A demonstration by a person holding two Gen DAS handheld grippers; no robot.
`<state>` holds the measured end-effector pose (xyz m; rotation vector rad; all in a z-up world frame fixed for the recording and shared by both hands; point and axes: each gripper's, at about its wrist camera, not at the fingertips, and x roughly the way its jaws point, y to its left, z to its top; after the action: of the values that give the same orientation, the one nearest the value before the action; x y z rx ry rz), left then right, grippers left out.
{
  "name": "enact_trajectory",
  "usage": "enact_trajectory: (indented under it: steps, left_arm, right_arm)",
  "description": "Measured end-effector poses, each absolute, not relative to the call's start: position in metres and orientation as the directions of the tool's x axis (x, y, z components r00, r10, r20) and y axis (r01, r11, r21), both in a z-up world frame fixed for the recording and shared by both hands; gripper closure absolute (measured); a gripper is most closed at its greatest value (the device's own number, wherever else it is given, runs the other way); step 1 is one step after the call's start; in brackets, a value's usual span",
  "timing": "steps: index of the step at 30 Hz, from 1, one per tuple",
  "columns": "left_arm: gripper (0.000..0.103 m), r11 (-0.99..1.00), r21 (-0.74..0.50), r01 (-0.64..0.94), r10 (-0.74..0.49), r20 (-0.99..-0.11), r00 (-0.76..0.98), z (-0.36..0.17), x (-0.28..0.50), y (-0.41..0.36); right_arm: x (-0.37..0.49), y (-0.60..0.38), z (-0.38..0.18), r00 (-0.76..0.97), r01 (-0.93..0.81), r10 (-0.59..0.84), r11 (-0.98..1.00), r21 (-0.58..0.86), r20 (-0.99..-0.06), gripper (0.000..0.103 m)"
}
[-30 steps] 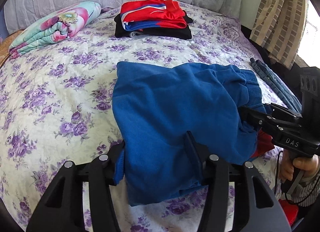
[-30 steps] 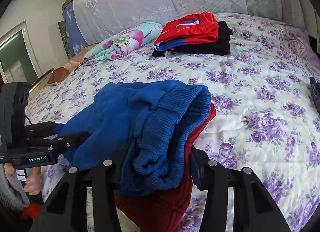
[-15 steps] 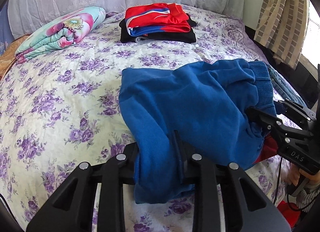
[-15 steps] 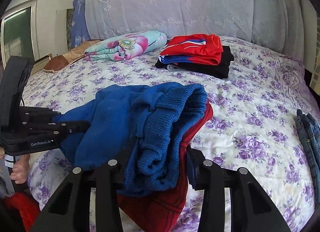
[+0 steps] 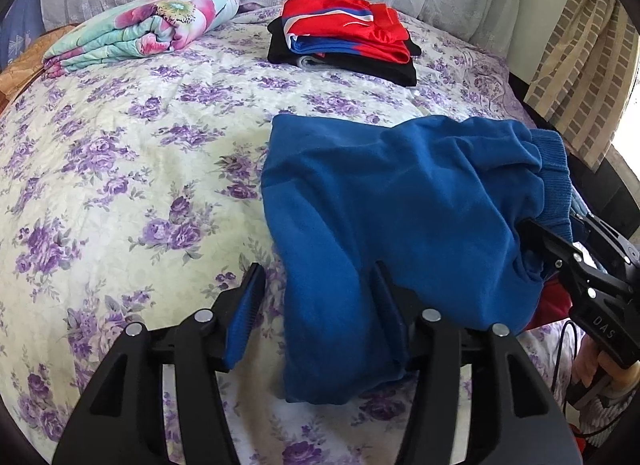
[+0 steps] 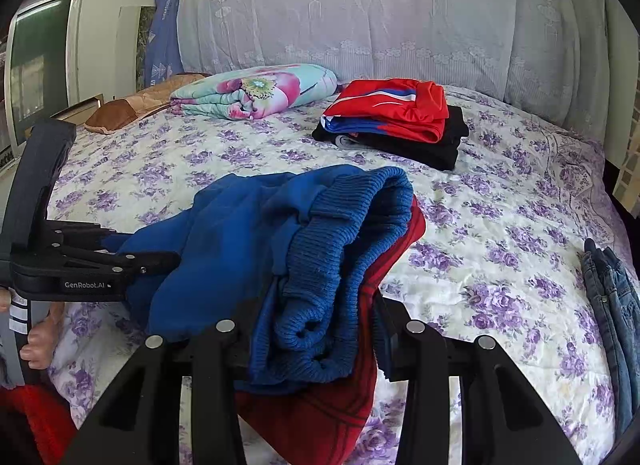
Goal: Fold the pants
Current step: 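Lift the folded bundle with both tools and carry it toward the clothes stack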
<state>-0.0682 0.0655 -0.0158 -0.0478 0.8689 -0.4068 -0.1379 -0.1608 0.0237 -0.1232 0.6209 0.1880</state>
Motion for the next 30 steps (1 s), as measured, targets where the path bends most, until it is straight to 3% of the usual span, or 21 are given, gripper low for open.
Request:
enact_trajectory:
  steps: [2, 6, 12, 20, 30]
  left_arm:
    - [0.051, 0.92, -0.209, 0.332, -0.372, -0.735, 0.568, -0.016, -0.069, 0.065]
    - [0.072, 0.905, -0.202, 0.374, -0.394, -0.73, 0.559, -0.013, -0.074, 0.058]
    - [0.083, 0.907, -0.153, 0.393, -0.374, -0.721, 0.583, -0.005, -0.078, 0.05]
    - [0.087, 0.905, -0.121, 0.409, -0.38, -0.664, 0.644, 0.034, -0.085, 0.043]
    - [0.087, 0.895, 0.032, 0.445, -0.381, -0.465, 0.799, 0.196, -0.029, -0.002]
  right_arm:
    - [-0.138, -0.161, 0.024, 0.797, -0.212, 0.139, 0.976, -0.057, -0.588, 0.061]
    - [-0.138, -0.161, 0.024, 0.797, -0.212, 0.137, 0.975, -0.06, -0.588, 0.061]
    - [-0.138, -0.161, 0.023, 0.796, -0.212, 0.142, 0.976, -0.052, -0.588, 0.061]
    - [-0.149, -0.17, 0.045, 0.832, -0.221, 0.164, 0.974, -0.045, -0.53, 0.063]
    - [-0.095, -0.212, 0.183, 0.938, -0.174, 0.146, 0.983, -0.061, -0.315, 0.063]
